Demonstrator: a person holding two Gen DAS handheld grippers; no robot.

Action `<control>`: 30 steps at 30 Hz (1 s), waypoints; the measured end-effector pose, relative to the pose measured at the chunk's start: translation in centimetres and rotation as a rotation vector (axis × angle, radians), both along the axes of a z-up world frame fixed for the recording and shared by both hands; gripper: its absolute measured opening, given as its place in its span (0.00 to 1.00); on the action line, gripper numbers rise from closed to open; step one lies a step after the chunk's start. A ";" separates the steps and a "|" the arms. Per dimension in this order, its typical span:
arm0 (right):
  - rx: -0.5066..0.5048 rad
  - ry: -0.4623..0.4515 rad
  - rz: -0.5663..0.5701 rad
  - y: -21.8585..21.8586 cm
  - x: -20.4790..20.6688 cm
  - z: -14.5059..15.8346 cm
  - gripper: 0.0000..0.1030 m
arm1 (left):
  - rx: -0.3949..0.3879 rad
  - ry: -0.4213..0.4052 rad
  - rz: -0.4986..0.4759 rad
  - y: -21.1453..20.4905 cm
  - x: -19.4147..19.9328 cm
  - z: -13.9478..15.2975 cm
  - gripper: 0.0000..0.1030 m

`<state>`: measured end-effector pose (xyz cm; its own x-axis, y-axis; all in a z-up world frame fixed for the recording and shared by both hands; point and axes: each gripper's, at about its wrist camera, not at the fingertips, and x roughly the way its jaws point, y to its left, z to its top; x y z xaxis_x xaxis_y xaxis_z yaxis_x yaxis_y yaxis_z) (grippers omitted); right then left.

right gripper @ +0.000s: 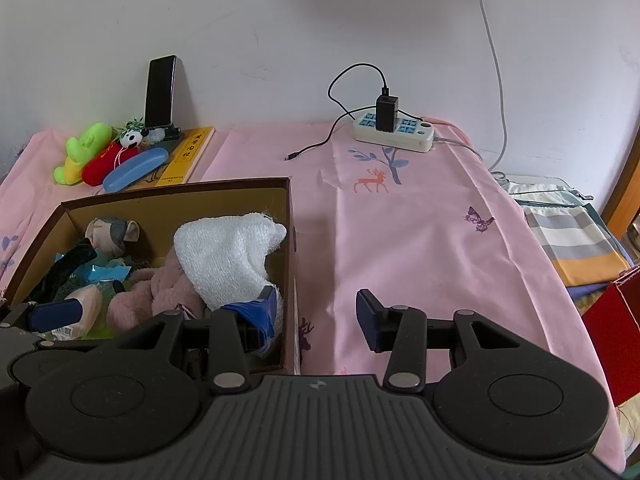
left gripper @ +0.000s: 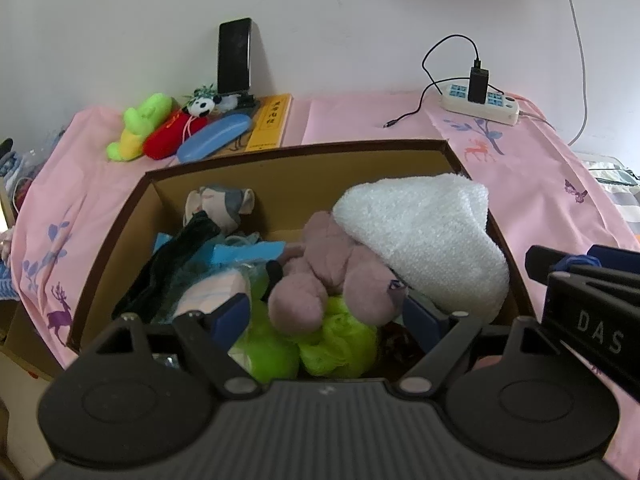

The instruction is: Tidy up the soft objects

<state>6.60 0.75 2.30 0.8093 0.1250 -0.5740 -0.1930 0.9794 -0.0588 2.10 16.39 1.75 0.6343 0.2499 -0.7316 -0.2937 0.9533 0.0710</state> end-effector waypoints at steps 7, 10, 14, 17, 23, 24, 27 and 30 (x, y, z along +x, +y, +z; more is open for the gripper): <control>0.003 -0.004 0.001 -0.1 -0.1 0.0 0.27 | 0.001 0.000 -0.005 -0.1 0.0 0.1 0.82; 0.005 -0.005 0.000 -0.1 -0.2 0.0 0.27 | 0.006 0.000 -0.006 -0.3 0.0 0.1 0.82; 0.013 -0.010 0.004 -0.2 -0.3 0.1 0.27 | 0.012 -0.002 -0.003 -0.4 -0.1 0.1 0.82; 0.024 -0.016 0.014 -0.2 -0.6 0.2 0.27 | 0.017 -0.006 0.000 -0.5 -0.3 0.1 0.82; 0.037 -0.031 0.032 -0.2 -0.7 -0.3 0.27 | 0.028 -0.003 0.015 -0.5 -0.5 -0.1 0.82; 0.037 -0.029 0.031 -0.2 -0.7 -0.4 0.27 | 0.030 0.000 0.018 -0.5 -0.6 -0.2 0.82; 0.037 -0.027 0.033 -0.2 -0.8 -0.6 0.27 | 0.031 0.003 0.025 -0.4 -0.7 -0.3 0.82; 0.032 -0.032 0.033 -0.2 -0.9 -0.6 0.27 | 0.032 0.001 0.030 -0.3 -0.9 -0.3 0.82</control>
<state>5.68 0.55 1.70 0.8224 0.1701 -0.5429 -0.2240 0.9740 -0.0342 1.22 16.08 1.45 0.6250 0.2921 -0.7239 -0.3224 0.9412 0.1015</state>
